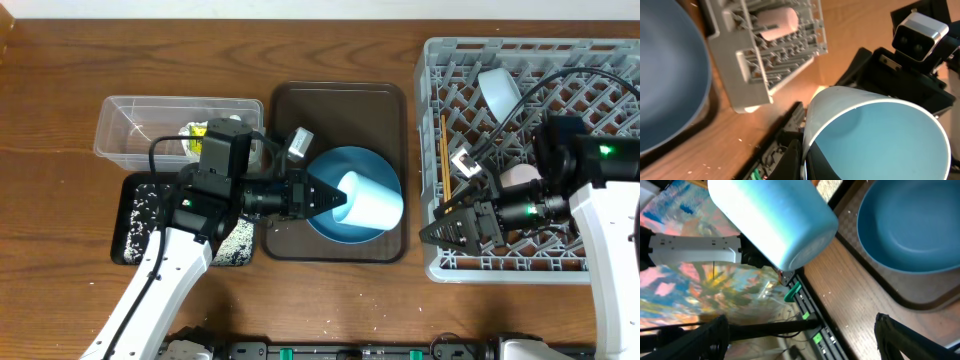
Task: Sort waste into correct bins and load items into the dishwasher rack
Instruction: 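Lift the light-blue cup with the left gripper and move right gripper toward it, then grasp the light-blue cup with the right gripper from the left gripper, then carry the light-blue cup into the rack and set it upside down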
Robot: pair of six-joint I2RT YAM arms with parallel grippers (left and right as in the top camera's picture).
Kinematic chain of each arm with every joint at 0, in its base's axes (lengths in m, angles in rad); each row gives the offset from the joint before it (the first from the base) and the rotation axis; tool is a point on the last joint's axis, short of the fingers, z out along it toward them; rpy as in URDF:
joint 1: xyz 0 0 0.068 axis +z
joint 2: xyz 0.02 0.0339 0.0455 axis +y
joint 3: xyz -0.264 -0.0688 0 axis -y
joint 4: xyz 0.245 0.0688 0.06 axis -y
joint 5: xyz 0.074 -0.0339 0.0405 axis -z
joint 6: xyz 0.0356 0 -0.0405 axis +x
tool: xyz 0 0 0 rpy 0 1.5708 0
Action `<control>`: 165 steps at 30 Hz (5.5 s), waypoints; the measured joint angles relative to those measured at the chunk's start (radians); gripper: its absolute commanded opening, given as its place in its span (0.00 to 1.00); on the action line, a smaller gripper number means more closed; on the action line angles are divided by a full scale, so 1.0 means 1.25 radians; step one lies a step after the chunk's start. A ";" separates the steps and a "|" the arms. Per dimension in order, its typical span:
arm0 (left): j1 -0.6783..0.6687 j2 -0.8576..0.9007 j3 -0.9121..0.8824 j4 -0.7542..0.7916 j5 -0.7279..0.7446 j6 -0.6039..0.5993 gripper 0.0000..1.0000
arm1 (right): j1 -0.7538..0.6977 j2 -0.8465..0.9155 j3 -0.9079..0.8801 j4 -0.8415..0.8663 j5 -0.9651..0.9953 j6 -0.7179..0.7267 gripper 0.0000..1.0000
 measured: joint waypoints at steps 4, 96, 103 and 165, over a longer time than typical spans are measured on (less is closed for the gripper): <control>0.000 0.000 0.000 0.000 0.042 0.000 0.06 | 0.000 -0.003 0.000 0.000 -0.006 -0.020 0.95; 0.002 -0.001 0.000 -0.041 0.142 0.080 0.23 | 0.197 -0.003 -0.008 0.418 -0.186 0.073 0.52; 0.000 -0.001 0.000 -0.052 0.110 0.088 0.34 | 0.192 -0.003 -0.008 0.453 -0.144 0.109 0.51; -0.001 -0.001 0.000 -0.266 -0.639 0.099 0.98 | -0.031 0.106 -0.008 0.552 0.762 0.648 0.35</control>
